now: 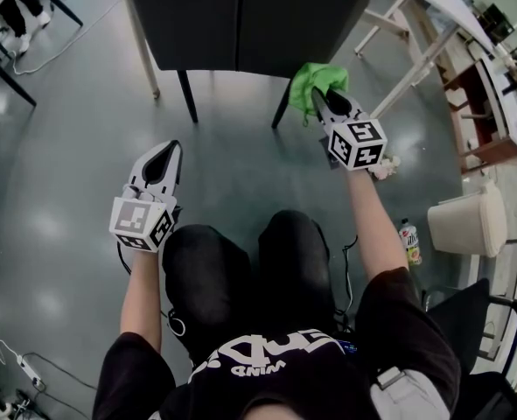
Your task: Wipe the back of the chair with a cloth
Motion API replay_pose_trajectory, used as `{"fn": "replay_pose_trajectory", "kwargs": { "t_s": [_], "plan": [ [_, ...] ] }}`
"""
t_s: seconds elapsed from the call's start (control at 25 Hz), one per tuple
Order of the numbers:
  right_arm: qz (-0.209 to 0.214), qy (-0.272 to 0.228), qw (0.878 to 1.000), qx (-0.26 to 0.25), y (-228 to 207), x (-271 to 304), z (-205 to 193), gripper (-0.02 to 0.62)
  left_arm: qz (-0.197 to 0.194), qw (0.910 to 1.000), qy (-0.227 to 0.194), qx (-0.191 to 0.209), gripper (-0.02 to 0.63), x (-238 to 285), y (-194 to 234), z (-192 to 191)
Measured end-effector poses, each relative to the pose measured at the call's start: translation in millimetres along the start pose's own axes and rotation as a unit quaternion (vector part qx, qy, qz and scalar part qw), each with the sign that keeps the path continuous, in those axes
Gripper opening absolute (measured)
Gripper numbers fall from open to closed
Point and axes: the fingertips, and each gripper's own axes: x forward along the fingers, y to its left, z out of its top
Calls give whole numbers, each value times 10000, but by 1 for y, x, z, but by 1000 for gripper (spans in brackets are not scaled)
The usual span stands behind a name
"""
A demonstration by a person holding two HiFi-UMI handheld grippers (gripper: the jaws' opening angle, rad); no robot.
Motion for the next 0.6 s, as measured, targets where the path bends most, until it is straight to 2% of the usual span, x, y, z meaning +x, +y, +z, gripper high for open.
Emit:
{"fn": "replay_pose_trajectory", "kwargs": {
  "t_s": [0.24, 0.6],
  "plan": [
    [261, -50, 9996, -66, 26, 36, 13, 49, -4, 10000, -17, -30, 0, 1, 5, -1],
    [976, -212, 9949, -110, 103, 96, 37, 49, 62, 9999, 3, -80, 0, 2, 16, -6]
  ]
}}
